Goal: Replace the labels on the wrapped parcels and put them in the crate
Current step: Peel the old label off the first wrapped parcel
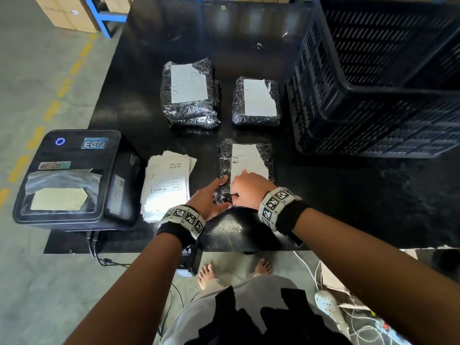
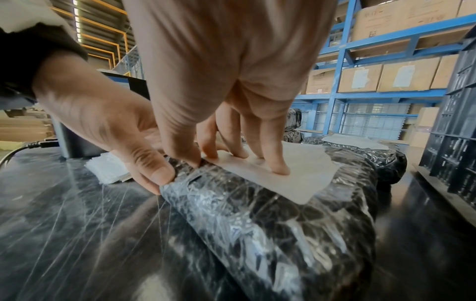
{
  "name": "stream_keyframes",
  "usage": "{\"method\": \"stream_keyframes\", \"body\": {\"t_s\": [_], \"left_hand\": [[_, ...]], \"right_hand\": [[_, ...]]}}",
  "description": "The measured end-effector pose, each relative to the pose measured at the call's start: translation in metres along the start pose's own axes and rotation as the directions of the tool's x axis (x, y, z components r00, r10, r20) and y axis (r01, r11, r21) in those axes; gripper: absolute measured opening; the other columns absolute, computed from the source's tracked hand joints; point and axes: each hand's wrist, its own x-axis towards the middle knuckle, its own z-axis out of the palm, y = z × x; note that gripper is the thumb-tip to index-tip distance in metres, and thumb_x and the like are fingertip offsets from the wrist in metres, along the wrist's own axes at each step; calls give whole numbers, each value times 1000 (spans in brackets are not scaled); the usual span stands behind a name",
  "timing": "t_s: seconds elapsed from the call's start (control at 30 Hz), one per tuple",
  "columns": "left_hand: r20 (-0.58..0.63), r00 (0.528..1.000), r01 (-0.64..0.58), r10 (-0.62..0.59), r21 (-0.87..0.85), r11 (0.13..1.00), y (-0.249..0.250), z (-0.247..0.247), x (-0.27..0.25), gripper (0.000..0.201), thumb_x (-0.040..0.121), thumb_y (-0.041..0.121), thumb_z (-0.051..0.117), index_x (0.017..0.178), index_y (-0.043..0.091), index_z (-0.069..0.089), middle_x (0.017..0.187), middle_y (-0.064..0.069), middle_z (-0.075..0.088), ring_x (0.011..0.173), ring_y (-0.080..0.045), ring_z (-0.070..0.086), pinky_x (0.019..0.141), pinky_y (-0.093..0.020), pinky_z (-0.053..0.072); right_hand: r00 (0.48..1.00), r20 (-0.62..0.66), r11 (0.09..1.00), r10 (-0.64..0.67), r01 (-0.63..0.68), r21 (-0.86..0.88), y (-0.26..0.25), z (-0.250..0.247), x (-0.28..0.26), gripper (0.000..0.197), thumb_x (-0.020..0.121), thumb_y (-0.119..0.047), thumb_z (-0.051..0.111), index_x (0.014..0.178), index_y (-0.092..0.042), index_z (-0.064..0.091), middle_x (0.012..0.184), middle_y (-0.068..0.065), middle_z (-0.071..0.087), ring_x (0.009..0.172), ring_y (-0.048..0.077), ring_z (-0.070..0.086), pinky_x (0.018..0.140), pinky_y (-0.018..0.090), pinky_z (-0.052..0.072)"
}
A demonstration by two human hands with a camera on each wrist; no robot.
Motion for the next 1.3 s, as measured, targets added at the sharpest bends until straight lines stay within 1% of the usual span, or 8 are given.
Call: {"method": "stream_keyframes", "body": {"t_s": [0.13,0.3,0.4,0.53,0.7,0.87,1.0,1.3], "left_hand": [[-9,1000,-5,5,9,1000,0,1,1,79,83,27,70,146,35,24,142,-1,48,115,-24,59,88,-22,39],[-14,1000,-4,5,17,1000,0,2,2,79,84,25,70,147,36,23,143,-1,47,112,-24,60,84,-22,40],[-30,999,-12,13,27,1000,-1,1,1,78,83,27,70,146,37,24,140,-2,50,106,-23,63,84,-21,41],[-27,1000,-13,14,21,1000,-2,2,2,78,82,29,71,145,38,25,137,-1,53,97,-21,65,81,-21,42],[-25,1000,-16,15,-10,1000,-2,3,3,77,83,25,71,145,35,27,137,1,53,108,-21,62,86,-21,41],[-26,1000,-8,8,-4,1000,-3,3,3,77,83,26,71,145,37,26,138,0,52,107,-24,63,82,-21,42],[-30,1000,-10,10,-5,1000,-4,3,3,78,83,26,71,145,37,26,140,1,50,109,-23,62,84,-21,41],[-46,999,-16,17,25,1000,-3,4,4,77,83,27,71,145,37,26,141,-1,49,104,-25,64,80,-21,43]], "right_hand": [[1000,11,998,4,-3,-66,-5,1,3,24,95,-17,49,104,-2,66,70,3,37,69,19,42,62,29,35],[1000,-7,995,-1,0,-97,-6,5,4,29,96,-18,47,114,-3,63,90,11,53,82,25,55,68,30,39],[1000,-27,998,2,-4,-60,-3,7,4,28,94,-18,46,109,-6,66,102,14,61,81,26,56,69,31,43],[996,-82,998,25,-20,57,5,7,3,25,88,-20,50,96,-13,72,92,10,68,80,26,63,73,35,52],[996,-90,997,-15,21,71,11,11,0,18,90,-31,58,94,-14,65,89,4,55,79,23,57,67,29,38],[999,-36,999,-40,40,7,7,14,7,25,94,-26,53,89,-9,70,92,9,62,85,26,62,75,36,49],[998,-53,999,-41,40,-17,5,8,9,43,94,-16,47,53,-20,34,61,-1,41,66,23,52,58,27,36],[997,-75,999,-34,32,-39,6,13,5,17,95,-18,42,80,-13,47,86,9,59,59,18,46,54,26,30]]}}
